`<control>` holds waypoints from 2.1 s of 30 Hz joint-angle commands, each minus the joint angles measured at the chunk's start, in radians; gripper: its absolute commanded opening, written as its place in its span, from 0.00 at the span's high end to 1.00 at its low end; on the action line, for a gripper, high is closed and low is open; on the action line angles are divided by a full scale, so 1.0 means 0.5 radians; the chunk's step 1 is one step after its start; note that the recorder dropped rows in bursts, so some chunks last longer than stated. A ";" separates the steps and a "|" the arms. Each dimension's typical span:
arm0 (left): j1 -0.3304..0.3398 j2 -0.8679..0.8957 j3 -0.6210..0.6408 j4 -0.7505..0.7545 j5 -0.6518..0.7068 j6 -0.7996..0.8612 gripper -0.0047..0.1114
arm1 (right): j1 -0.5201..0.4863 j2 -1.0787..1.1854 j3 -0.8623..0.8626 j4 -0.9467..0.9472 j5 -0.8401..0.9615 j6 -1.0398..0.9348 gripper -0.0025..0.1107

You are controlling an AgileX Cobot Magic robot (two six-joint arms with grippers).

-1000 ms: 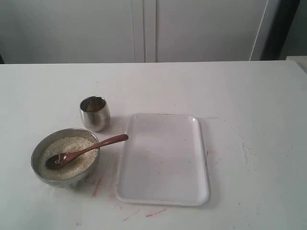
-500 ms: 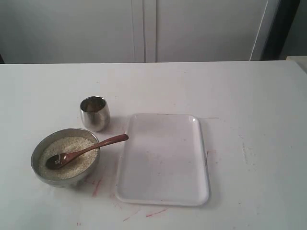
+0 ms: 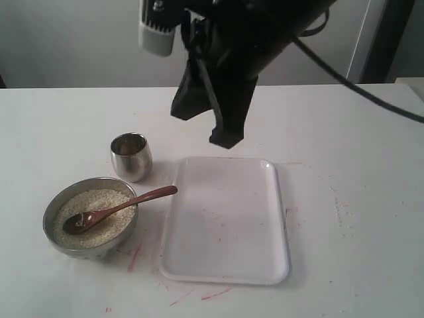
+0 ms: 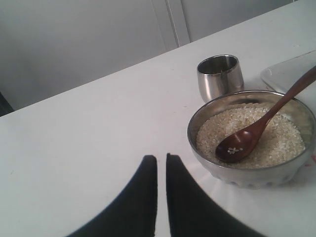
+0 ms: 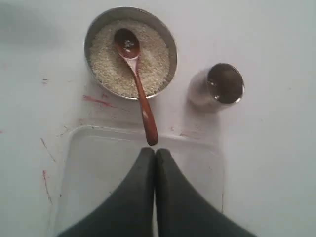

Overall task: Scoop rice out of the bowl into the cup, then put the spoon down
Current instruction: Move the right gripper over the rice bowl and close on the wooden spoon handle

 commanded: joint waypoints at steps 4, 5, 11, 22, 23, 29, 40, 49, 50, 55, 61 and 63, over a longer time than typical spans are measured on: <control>-0.006 -0.002 -0.006 -0.014 -0.009 -0.003 0.84 | 0.193 0.098 -0.016 0.010 0.004 -0.252 0.98; -0.006 -0.002 -0.006 -0.014 -0.009 -0.003 0.84 | 0.210 0.112 -0.016 0.010 0.003 -0.274 0.98; -0.006 -0.002 -0.006 -0.014 -0.009 -0.003 0.84 | 0.312 0.222 -0.016 -0.039 -0.177 -0.279 0.98; -0.006 -0.002 -0.006 -0.014 -0.009 -0.003 0.84 | 0.339 0.481 -0.016 -0.275 -0.416 -0.191 0.98; -0.006 -0.002 -0.006 -0.014 -0.009 -0.003 0.84 | 0.339 0.506 -0.016 -0.275 -0.426 -0.191 0.98; -0.006 -0.002 -0.006 -0.014 -0.009 -0.003 0.84 | 0.339 0.621 -0.016 -0.326 -0.452 -0.191 0.87; -0.006 -0.002 -0.006 -0.014 -0.009 -0.003 0.84 | 0.339 0.672 -0.016 -0.355 -0.671 -0.191 0.47; -0.006 -0.002 -0.006 -0.014 -0.009 -0.003 0.84 | 0.339 0.758 -0.016 -0.355 -0.707 -0.158 0.47; -0.006 -0.002 -0.006 -0.014 -0.009 -0.003 0.84 | 0.339 0.769 -0.016 -0.355 -0.702 -0.158 0.47; -0.006 -0.002 -0.006 -0.014 -0.009 -0.003 0.84 | 0.339 0.821 -0.016 -0.358 -0.697 -0.142 0.47; -0.006 -0.002 -0.006 -0.014 -0.009 -0.003 0.84 | 0.339 0.845 -0.016 -0.359 -0.705 -0.137 0.47; -0.006 -0.002 -0.006 -0.014 -0.009 -0.003 0.84 | 0.339 0.845 -0.016 -0.359 -0.705 -0.127 0.47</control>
